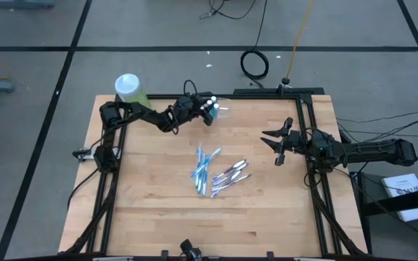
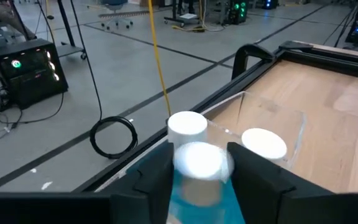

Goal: Pick & Place toothbrushing station
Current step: Put the mouthwash into the transparent organizer, then put the purple toothbrush into the transparent organizer

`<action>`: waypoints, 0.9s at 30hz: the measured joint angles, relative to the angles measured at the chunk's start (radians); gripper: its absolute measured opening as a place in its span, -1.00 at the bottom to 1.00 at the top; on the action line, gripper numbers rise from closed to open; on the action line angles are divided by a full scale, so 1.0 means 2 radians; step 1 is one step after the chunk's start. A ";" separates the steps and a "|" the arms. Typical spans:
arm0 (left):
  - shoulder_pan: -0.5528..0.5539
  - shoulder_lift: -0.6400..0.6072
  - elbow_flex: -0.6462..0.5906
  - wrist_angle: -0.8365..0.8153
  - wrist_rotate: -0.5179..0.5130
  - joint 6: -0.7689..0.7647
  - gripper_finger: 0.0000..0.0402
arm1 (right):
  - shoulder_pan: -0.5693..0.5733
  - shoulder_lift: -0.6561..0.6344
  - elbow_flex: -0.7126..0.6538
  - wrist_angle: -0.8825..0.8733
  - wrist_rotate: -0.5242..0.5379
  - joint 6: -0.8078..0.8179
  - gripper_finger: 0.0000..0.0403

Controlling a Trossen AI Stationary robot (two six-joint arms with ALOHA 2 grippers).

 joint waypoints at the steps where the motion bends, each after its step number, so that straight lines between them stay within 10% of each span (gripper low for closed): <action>1: -0.001 0.000 0.000 0.000 -0.001 0.002 -0.16 | 0.000 0.000 0.000 0.000 0.000 0.000 -0.50; 27: -0.011 -0.068 -0.002 -0.013 0.002 0.013 -0.05 | 0.000 0.000 0.000 -0.006 0.010 0.002 -0.50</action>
